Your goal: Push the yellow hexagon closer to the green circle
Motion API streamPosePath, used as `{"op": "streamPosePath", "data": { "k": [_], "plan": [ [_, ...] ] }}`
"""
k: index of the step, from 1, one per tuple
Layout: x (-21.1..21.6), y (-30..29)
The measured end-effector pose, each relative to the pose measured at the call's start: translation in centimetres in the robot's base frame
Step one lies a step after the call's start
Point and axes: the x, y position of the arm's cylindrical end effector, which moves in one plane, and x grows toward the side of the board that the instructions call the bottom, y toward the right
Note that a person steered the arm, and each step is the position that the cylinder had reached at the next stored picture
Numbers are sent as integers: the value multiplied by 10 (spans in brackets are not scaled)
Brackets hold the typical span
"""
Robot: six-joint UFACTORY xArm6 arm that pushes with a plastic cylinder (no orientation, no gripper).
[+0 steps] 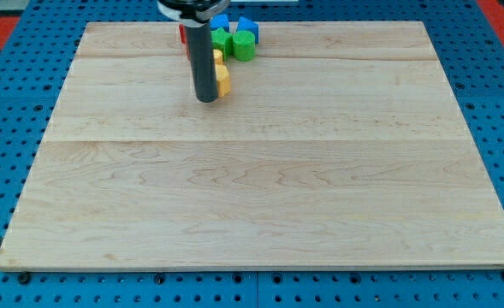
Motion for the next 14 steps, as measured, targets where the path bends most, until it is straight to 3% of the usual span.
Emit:
{"op": "streamPosePath", "data": {
  "k": [2,3,6,7,9,11,14],
  "plan": [
    [-16,35],
    [4,51],
    [2,16],
    [-18,9],
    [-29,9],
    [3,24],
    [-28,24]
  ]
}}
